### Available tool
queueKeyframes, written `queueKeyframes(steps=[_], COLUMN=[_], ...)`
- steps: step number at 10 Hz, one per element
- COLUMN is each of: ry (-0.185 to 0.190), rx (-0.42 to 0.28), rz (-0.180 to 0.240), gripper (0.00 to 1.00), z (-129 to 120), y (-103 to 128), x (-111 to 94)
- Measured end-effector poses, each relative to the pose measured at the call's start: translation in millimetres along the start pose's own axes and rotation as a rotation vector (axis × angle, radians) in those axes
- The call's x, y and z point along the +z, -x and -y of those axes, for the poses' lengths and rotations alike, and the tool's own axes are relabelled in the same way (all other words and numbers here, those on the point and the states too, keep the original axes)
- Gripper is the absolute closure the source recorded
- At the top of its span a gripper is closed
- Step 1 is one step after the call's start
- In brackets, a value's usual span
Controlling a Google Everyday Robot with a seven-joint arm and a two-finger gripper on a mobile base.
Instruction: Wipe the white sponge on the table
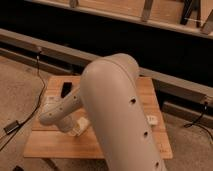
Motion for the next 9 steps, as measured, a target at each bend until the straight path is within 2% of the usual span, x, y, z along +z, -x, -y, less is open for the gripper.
queueKeyframes(steps=[2,4,7,9], ry=[-0.037,-0.069,-0.12,-0.136], rx=[0.028,0.068,0.094,0.082], rz=[-0.01,-0.007,0.028,0.049], gripper=[1.0,1.0,1.0,1.0], z=[24,48,79,80], y=[-1,8,46,69], x=[8,14,11,6])
